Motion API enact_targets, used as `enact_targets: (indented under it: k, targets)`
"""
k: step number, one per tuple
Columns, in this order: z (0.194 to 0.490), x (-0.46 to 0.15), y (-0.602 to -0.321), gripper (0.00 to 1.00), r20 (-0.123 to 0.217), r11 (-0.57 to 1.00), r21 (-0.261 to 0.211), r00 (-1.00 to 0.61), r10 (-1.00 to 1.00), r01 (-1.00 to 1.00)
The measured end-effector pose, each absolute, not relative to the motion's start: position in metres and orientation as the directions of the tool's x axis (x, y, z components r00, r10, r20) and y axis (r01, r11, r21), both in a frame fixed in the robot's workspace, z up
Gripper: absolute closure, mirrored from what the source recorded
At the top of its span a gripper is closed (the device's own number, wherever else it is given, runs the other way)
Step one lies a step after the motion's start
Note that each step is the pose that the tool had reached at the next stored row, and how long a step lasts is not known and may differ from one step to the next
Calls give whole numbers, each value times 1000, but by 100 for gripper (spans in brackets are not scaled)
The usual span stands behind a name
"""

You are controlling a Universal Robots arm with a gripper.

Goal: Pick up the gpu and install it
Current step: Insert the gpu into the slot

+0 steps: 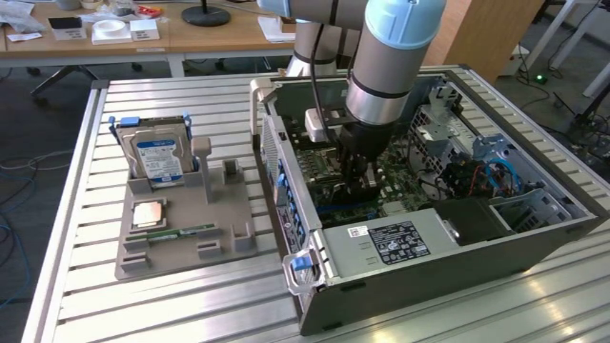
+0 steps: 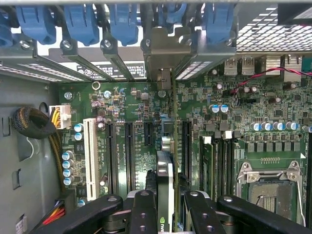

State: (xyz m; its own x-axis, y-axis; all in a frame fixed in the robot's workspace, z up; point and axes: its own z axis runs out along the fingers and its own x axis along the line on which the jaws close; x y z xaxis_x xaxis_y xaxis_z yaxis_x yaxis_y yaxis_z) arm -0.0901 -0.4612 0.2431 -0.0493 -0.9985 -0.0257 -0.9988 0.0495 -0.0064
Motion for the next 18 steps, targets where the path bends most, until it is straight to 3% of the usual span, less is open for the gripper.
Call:
enact_targets:
  k: [18]
  targets:
    - [241, -90, -461, 73, -26, 50, -7, -49, -998, -999]
